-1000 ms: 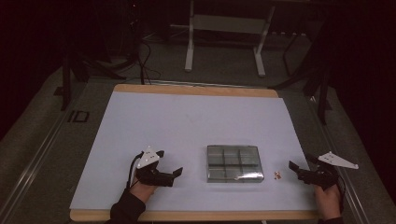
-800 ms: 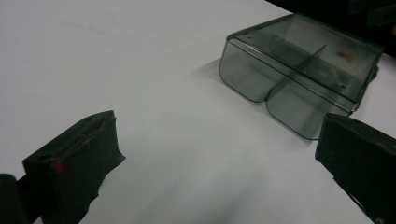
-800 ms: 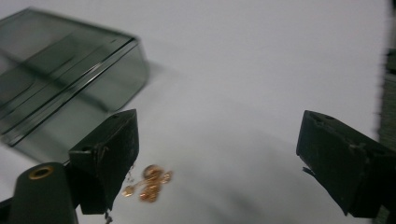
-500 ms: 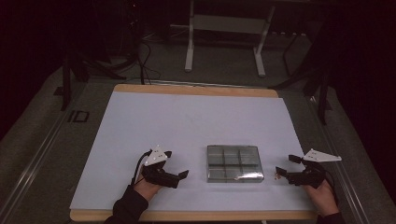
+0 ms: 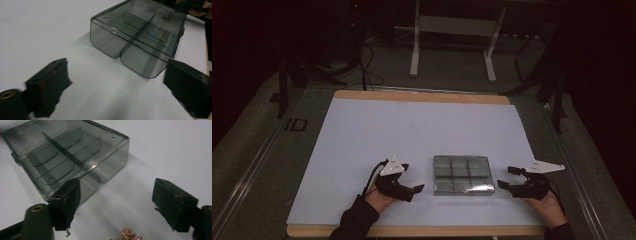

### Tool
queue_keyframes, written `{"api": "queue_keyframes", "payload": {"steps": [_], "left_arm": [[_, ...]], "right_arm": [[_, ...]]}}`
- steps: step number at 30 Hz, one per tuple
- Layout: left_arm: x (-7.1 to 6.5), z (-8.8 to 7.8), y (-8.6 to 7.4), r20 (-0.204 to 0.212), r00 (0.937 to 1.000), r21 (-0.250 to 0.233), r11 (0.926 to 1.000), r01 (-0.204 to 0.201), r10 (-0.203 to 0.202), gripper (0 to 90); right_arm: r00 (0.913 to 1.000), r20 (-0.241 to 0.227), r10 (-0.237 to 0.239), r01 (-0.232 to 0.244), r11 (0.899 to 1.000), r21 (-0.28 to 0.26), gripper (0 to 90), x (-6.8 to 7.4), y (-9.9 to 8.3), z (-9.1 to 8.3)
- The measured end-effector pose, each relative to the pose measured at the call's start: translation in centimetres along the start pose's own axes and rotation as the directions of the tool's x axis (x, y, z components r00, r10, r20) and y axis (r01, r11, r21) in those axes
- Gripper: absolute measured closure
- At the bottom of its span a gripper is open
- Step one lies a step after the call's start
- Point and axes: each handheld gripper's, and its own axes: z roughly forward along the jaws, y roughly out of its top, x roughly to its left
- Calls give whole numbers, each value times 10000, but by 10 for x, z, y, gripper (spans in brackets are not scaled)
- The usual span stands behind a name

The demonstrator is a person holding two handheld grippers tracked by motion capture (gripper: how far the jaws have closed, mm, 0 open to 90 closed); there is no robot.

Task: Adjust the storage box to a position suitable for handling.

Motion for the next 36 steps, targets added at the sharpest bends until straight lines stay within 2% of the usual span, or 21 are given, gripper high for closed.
{"api": "queue_keyframes", "payload": {"steps": [8, 17, 19, 23, 26, 30, 32, 36], "left_arm": [[-1, 9, 2, 178, 9998, 571, 9983, -113, 103, 244], [-2, 19, 2, 505, 9985, 1013, 9946, -242, 192, 531], [-2, 20, 3, 464, 9987, 1075, 9939, -264, 215, 579], [-3, 23, 5, 508, 9980, 1216, 9916, -442, 383, 692], [-4, 25, 7, 536, 9972, 1301, 9898, -579, 513, 761], [-6, 27, 8, 563, 9965, 1414, 9875, -696, 622, 819], [-7, 29, 9, 608, 9958, 1440, 9866, -767, 685, 877], [-8, 32, 10, 677, 9952, 1489, 9856, -804, 709, 898]], "right_arm": [[9989, -358, -317, 324, 9993, 196, 412, 3, 0, 6], [9963, -599, -617, 634, 9976, 277, 577, 5, 0, 8], [9951, -724, -674, 698, 9971, 310, 620, 5, 0, 8], [9936, -848, -746, 783, 9961, 411, 739, 5, -1, 9], [9910, -909, -986, 1032, 9935, 474, 812, 6, -1, 9], [9902, -957, -1014, 1062, 9932, 466, 857, 6, -1, 8], [9903, -992, -975, 1022, 9938, 432, 875, 6, -1, 8], [9889, -1086, -1019, 1063, 9937, 359, 893, 6, 0, 8]]}}
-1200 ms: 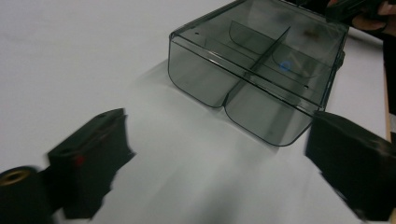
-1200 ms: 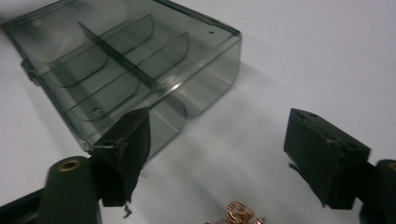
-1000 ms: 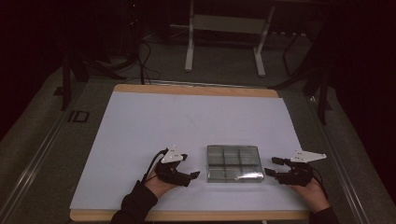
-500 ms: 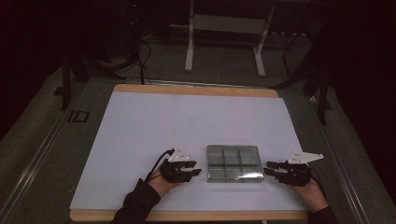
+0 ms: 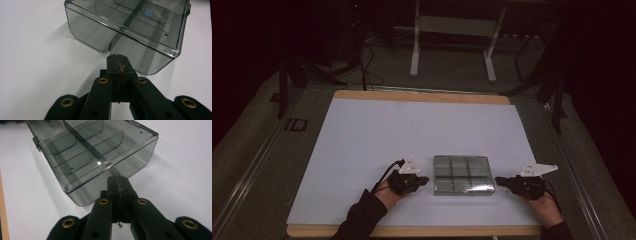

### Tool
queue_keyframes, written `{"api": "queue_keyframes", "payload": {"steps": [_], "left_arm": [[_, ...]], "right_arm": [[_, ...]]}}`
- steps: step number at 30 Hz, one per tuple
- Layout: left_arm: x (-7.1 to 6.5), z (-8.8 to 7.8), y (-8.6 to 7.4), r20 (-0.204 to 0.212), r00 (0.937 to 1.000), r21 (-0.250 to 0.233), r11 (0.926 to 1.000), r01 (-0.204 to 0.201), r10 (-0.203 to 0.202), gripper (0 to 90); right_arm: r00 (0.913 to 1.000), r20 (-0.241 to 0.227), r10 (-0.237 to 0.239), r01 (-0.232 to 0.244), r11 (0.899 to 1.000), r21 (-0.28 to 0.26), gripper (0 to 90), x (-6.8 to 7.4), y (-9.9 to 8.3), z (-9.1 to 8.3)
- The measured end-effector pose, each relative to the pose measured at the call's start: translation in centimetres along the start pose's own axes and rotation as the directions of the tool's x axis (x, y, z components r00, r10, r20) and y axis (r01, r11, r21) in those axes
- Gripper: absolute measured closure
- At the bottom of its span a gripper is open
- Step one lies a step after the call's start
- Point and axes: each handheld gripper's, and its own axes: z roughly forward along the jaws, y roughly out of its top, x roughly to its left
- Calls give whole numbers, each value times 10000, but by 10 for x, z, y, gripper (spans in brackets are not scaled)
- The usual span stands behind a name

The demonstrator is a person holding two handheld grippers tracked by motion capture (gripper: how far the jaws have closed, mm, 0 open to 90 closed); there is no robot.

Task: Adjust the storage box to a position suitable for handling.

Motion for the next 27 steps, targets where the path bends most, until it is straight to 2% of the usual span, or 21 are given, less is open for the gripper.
{"api": "queue_keyframes", "payload": {"steps": [13, 18, 27], "left_arm": [[-4, 4, 7, 274, 9994, 56, 9998, -194, 193, 899], [-4, 7, 8, 462, 9989, 82, 9999, -128, 124, 899], [-6, 3, 13, 391, 9991, -26, 9998, -191, 192, 900]], "right_arm": [[9994, -328, -111, 111, 9999, 10, 896, 4, 2, 5], [9991, -386, -174, 175, 9998, 34, 896, 4, 1, 5], [9990, -384, -223, 226, 9997, 68, 898, 4, 2, 5]]}}
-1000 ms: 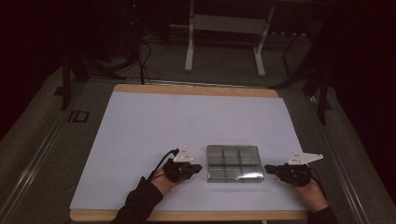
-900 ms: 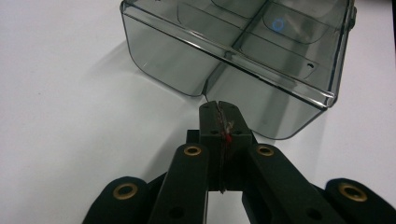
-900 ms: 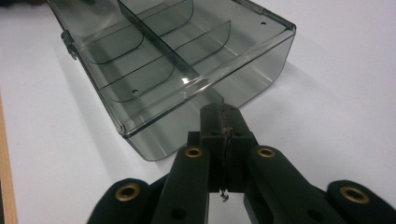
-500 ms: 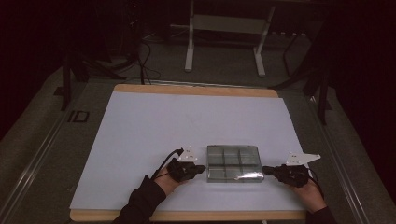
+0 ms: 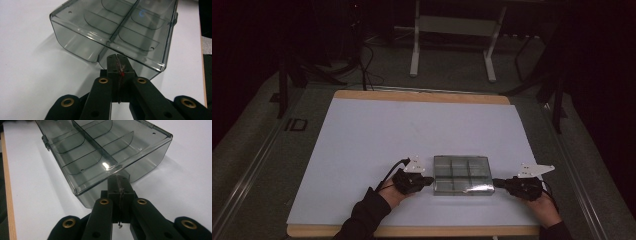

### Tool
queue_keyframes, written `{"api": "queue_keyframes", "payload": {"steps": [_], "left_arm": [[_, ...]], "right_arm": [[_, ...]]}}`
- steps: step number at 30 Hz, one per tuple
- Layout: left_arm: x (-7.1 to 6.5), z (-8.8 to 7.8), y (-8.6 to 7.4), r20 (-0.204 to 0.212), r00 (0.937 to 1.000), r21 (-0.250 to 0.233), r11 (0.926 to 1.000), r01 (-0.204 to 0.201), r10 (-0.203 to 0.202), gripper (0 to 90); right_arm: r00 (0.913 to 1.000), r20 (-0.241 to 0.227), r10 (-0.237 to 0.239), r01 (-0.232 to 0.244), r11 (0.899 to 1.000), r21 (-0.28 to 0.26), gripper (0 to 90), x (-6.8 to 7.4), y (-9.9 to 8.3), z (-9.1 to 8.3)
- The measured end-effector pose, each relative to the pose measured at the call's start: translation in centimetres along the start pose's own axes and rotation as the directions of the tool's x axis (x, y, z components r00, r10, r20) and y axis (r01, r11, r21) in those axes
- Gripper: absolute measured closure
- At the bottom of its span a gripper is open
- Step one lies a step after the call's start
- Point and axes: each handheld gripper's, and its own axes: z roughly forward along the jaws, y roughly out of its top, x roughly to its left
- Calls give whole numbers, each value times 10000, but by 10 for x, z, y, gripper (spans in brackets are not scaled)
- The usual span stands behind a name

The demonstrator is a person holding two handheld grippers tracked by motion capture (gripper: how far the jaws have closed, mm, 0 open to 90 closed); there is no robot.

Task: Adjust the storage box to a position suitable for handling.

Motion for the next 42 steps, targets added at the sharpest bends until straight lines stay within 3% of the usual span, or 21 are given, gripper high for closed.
{"api": "queue_keyframes", "payload": {"steps": [17, 24, 33, 42], "left_arm": [[-1, -2, 6, 95, 10000, -109, 9999, -16, 17, 899], [2, -4, 10, -149, 9998, -394, 9992, 119, -125, 705], [2, -7, 17, -394, 9992, -605, 9982, -15, -9, 630], [3, -8, 22, -437, 9990, -767, 9970, -63, 29, 628]], "right_arm": [[10000, -95, -15, 13, 9999, -169, 892, 1, 6, -2], [9999, -5, 115, -115, 9990, -438, 762, -1, 9, -5], [9999, 147, -8, 17, 9979, -645, 697, -3, 16, -8], [9996, 267, -118, 140, 9966, -817, 688, -4, 21, -11]]}}
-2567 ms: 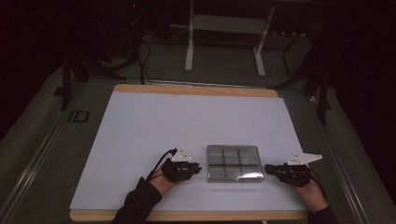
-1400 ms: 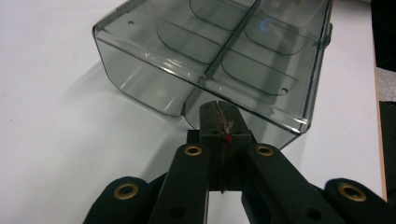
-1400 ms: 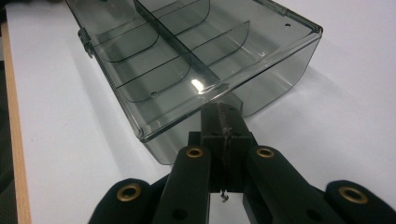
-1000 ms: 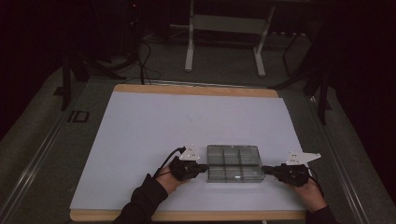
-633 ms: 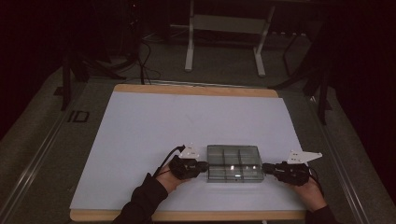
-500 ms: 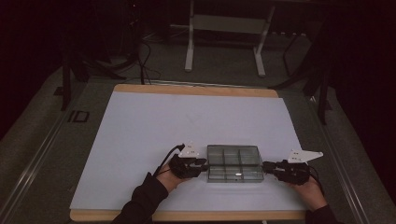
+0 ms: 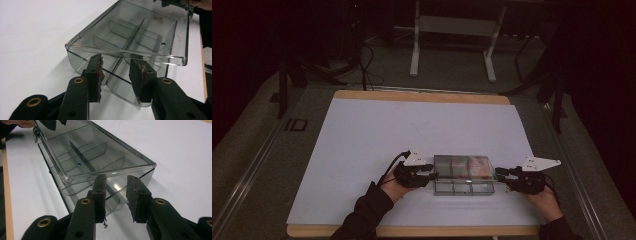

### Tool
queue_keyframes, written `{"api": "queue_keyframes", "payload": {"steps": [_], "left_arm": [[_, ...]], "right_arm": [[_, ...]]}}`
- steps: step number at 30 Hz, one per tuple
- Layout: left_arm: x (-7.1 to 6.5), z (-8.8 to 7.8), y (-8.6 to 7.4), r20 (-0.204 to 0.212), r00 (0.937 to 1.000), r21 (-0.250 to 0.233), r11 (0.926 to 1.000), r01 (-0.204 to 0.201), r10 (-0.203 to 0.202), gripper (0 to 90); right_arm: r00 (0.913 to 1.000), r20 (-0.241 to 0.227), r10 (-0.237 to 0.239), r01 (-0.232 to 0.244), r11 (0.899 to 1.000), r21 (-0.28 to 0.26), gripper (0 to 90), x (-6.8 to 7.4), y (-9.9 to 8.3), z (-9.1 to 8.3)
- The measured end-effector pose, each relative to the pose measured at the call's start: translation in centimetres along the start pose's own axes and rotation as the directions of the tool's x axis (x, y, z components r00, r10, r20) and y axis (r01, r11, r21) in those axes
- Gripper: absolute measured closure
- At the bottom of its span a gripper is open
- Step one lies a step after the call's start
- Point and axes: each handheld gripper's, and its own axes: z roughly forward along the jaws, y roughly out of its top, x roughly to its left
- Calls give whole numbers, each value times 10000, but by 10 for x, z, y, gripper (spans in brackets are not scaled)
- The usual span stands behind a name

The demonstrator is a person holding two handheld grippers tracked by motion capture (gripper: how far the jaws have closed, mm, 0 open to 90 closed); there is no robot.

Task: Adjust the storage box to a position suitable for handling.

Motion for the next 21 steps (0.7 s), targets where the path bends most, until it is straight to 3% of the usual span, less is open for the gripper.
{"api": "queue_keyframes", "payload": {"steps": [14, 21], "left_arm": [[2, 0, 7, -234, 9997, -334, 9994, -22, 14, 630], [3, 0, 12, -438, 9990, -520, 9986, -2, -21, 659]], "right_arm": [[9998, 112, -144, 147, 9996, -235, 695, -3, 10, 0], [9991, 319, -272, 282, 9991, -328, 747, -4, 17, 1]]}}
